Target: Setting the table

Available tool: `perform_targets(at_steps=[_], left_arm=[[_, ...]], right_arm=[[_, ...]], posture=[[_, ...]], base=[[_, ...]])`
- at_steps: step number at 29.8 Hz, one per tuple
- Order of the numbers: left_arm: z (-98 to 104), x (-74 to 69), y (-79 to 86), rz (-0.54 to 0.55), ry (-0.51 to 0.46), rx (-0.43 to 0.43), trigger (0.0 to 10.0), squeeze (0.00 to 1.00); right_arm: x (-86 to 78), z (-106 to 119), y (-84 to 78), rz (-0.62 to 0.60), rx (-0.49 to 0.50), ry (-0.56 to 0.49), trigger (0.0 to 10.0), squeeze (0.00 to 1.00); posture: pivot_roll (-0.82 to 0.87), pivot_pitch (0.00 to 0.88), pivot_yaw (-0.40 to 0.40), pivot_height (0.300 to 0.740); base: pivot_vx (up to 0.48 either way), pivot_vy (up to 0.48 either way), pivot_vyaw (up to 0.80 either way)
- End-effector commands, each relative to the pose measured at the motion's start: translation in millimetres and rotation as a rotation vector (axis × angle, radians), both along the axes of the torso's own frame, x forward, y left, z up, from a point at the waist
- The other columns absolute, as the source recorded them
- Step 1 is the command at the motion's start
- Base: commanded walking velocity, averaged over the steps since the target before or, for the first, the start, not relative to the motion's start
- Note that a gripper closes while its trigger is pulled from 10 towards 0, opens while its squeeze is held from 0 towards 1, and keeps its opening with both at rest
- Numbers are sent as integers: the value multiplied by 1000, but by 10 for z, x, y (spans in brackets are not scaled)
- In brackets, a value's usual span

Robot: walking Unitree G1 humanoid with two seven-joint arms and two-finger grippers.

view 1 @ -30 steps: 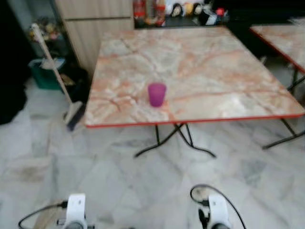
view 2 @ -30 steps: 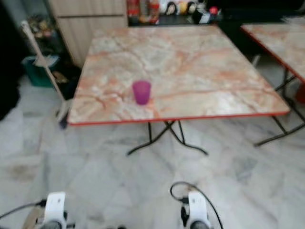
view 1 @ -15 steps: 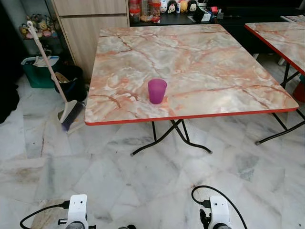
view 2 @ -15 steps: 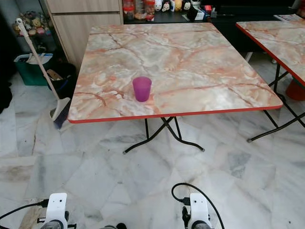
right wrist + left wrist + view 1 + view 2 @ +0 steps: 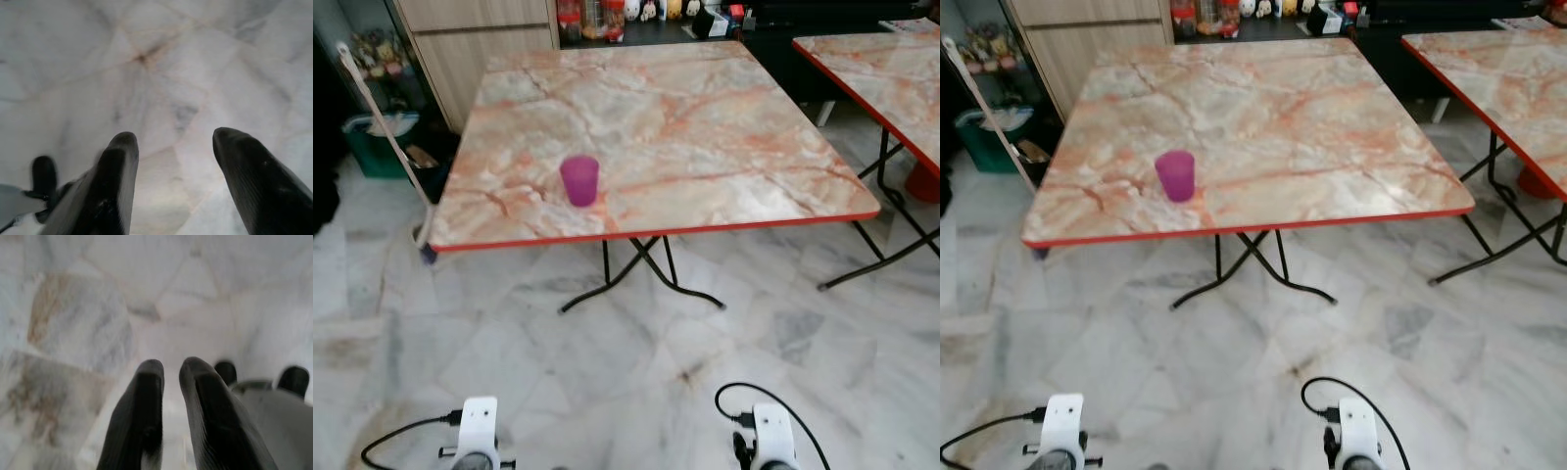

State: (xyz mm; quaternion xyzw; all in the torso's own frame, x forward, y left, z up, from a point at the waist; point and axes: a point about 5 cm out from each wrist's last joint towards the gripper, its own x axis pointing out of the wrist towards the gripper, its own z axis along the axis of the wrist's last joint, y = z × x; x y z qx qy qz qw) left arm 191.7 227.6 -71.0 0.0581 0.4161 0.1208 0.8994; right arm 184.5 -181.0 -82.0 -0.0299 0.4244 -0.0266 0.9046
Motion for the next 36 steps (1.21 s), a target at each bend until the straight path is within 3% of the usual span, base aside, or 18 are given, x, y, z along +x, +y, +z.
perform_targets(at_steps=[1,12,22,27,36], left_arm=[[-4,-3,-11,0,1,0,10000,0],[-5,-3,-21,13,-6,-8,10000,0],[-13,-12,-31,23,-3,-12,10000,0],[-15,-13,-36,24,-2,-16,10000,0],[-9,1,-40,17,-2,-11,10000,0]], right_arm=[[-57,-23,-48,-8,-6,19,10000,0],[-48,-20,-40,1,5,20,10000,0],[-43,-17,-54,8,3,21,10000,0],[-67,-33,-23,70,4,39,10000,0],[-56,-31,-1,48,24,36,10000,0]], posture=[[6,141,-9,740],[8,139,-16,740],[5,141,-23,740],[5,140,-23,740],[6,135,-24,740]], base=[[0,0,0],[0,0,0],[275,0,0],[311,0,0],[318,0,213]])
